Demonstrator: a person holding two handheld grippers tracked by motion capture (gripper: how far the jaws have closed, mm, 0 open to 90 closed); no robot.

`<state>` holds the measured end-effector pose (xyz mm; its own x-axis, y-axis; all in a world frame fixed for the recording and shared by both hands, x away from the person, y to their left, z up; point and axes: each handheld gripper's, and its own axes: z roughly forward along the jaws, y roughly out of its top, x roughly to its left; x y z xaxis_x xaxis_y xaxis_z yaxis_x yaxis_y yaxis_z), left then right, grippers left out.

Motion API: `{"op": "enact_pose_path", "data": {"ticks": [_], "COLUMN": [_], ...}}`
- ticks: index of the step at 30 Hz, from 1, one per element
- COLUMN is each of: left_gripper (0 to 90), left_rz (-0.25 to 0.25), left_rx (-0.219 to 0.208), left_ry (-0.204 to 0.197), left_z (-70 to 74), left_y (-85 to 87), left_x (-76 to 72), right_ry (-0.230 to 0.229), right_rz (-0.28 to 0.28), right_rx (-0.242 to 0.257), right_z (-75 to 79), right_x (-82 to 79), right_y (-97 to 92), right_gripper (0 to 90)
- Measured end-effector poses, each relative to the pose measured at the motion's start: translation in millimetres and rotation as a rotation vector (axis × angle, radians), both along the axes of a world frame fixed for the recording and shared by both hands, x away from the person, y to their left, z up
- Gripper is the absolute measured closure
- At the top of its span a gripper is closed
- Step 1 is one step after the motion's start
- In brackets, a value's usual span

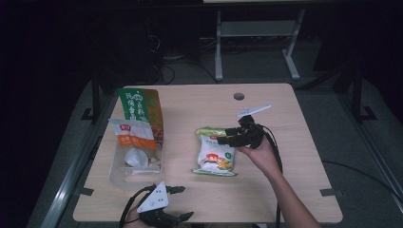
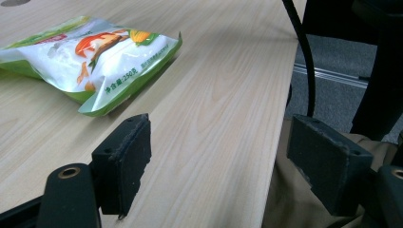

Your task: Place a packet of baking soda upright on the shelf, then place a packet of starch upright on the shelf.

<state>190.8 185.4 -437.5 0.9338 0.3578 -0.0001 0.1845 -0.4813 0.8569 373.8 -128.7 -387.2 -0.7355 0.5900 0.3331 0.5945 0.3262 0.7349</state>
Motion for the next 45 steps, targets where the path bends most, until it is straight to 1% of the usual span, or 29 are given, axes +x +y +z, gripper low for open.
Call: {"op": "enact_pose_path", "data": {"ticks": [3,6,9,11,12,14,15,17,18,21,23,25,27,28,29,31,35,38,39,40,41,45], "left_gripper": [22.7,22.7,22.7,22.7,22.7,22.7,22.7,22.6,22.7,22.7,22.6,22.6,22.6,22.6,22.6,22.6,22.5,22.5,22.5,22.5,22.6,22.5], "left_rz": [-0.003,0.003,-0.004,-0.005,-0.004,0.006,0.003,0.002,-0.004,-0.004,-0.003,-0.005,-0.009,-0.002,-0.005,-0.005,-0.005,-0.007,-0.007,-0.007,-0.007,-0.008], "left_rx": [0.003,-0.006,0.002,-0.001,0.001,-0.016,-0.006,-0.005,0.007,0.0,-0.006,-0.008,-0.005,-0.012,-0.009,-0.008,-0.008,-0.009,-0.009,-0.01,-0.011,-0.01], "left_ry": [-0.008,0.005,-0.004,-0.005,-0.008,0.0,-0.006,-0.006,-0.013,-0.009,-0.005,-0.005,-0.013,0.004,-0.005,-0.003,-0.003,-0.004,-0.004,-0.004,-0.004,-0.003], "left_z": [0.6,0.4,0.7,1.2,1.6,1.2,1.6,1.7,2.1,2.0,1.7,1.6,2.0,1.7,1.8,1.7,1.8,1.7,1.6,1.6,1.6,1.3], "left_y": [-0.1,0.2,0.2,0.4,0.9,0.6,1.3,1.2,1.7,0.6,0.2,-0.1,-0.3,-0.7,-0.5,-0.3,-0.6,-1.2,-1.3,-1.5,-1.6,-1.9], "left_x": [0.0,0.3,0.2,0.4,0.7,0.5,1.0,0.6,0.9,0.8,0.1,-0.6,0.0,-1.2,-0.5,-0.4,-0.6,-0.8,-0.9,-1.0,-1.1,-0.8], "right_ry": [0.006,0.003,0.006,0.004,0.01,0.009,0.011,0.015,0.017,0.021,0.024,0.042,0.053,0.056,0.062,0.082,0.104,0.109,0.102,0.112,0.111,0.132], "right_rz": [-0.006,-0.011,-0.014,-0.012,-0.017,-0.019,-0.017,-0.021,-0.022,-0.034,-0.037,-0.052,-0.066,-0.071,-0.075,-0.081,-0.093,-0.098,-0.099,-0.101,-0.099,-0.118], "right_rx": [-0.001,0.004,-0.016,-0.018,-0.018,-0.022,-0.024,-0.029,-0.031,-0.031,-0.038,-0.042,-0.033,-0.037,-0.042,-0.052,-0.059,-0.058,-0.057,-0.062,-0.062,-0.054], "right_z": [0.3,1.3,0.6,-0.4,-0.5,-1.4,-1.8,-2.7,-2.9,-4.7,-8.4,-13.5,-18.7,-21.5,-24.5,-29.0,-34.9,-38.5,-39.9,-40.6,-41.9,-48.9], "right_x": [-1.0,-2.0,-1.6,-0.7,-0.8,0.0,0.5,1.1,1.2,1.4,2.0,3.0,4.1,4.9,5.8,8.0,11.2,12.2,11.9,11.6,12.0,14.3], "right_y": [-0.8,-1.9,-3.1,-4.3,-4.5,-5.0,-5.5,-6.3,-7.0,-10.6,-14.6,-18.8,-22.5,-23.8,-24.9,-26.3,-28.6,-29.6,-30.1,-30.0,-30.4,-33.4], "right_gripper": [38.7,38.3,37.8,37.4,37.3,37.2,37.2,37.2,37.1,36.7,36.5,36.2,36.1,35.7,35.3,34.9,34.4,34.9,35.2,34.9,34.9,34.3]}}
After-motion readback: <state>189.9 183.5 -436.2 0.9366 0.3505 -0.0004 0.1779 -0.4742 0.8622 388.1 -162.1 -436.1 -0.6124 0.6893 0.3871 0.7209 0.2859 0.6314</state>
